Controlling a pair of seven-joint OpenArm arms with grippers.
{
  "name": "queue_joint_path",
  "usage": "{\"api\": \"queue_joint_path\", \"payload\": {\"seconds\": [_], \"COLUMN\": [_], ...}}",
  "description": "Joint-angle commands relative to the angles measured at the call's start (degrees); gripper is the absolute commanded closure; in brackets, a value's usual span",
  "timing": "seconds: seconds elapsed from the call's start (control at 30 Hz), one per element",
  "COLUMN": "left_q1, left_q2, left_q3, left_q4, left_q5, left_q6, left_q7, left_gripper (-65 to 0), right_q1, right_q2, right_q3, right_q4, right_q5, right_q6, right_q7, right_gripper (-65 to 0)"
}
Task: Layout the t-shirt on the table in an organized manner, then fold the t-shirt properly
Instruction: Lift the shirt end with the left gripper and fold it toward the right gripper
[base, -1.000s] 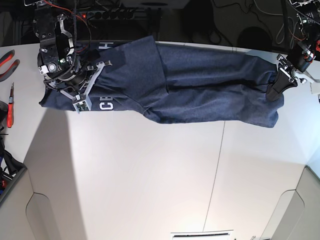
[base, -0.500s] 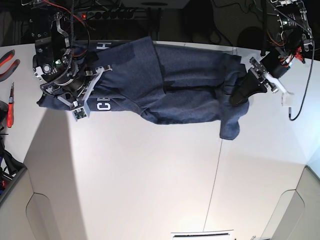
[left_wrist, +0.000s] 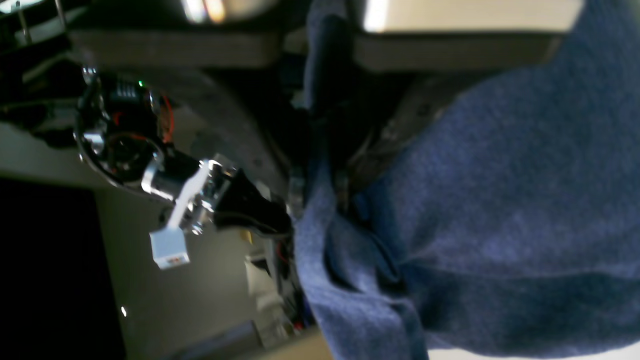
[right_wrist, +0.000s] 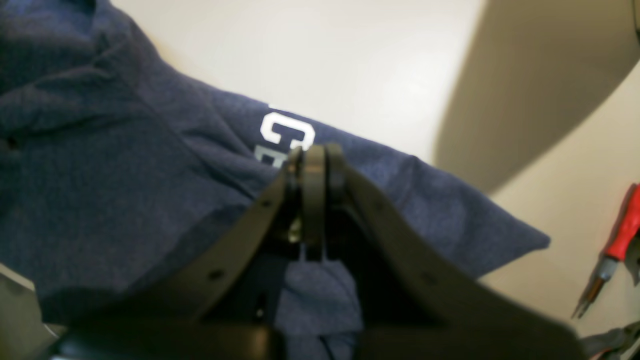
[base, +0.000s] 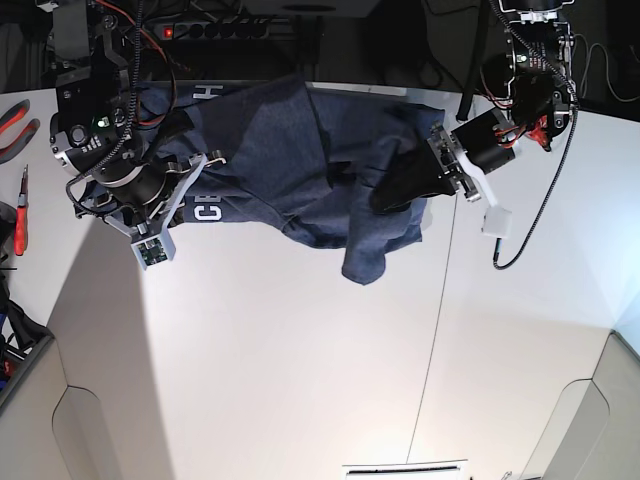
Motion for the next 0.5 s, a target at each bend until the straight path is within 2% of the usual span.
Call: {"api": "queue_joint_path", "payload": {"seconds": [0.0,0.23,0.47], "left_q1": [-0.50,-1.31,-2.16], "left_q2": [-0.17,1.11,1.44], "left_q3": [0.79,7.32,11.39], "left_q4": [1.03,1.03,1.03], "left_q5": [-1.80,-1.79,8.92], "left_q6": [-0.54,-0.54,-0.54], "left_q7": [-0.15,-1.38,-8.48], "left_gripper": [0.0,0.0,0.0], "right_q1": [0.61,0.59,0.59], "right_q2": [0.31,0.28,0.28], "right_q3": [0.28,0.28,0.28], "right_q4": [1.14,1.14,1.14], "right_q5": [-0.13,-0.13,-0.13], "right_q6": [-0.57,-0.57,-0.57], "right_q7": [0.74,0.76,0.76], "right_gripper": [0.0,0.0,0.0]}}
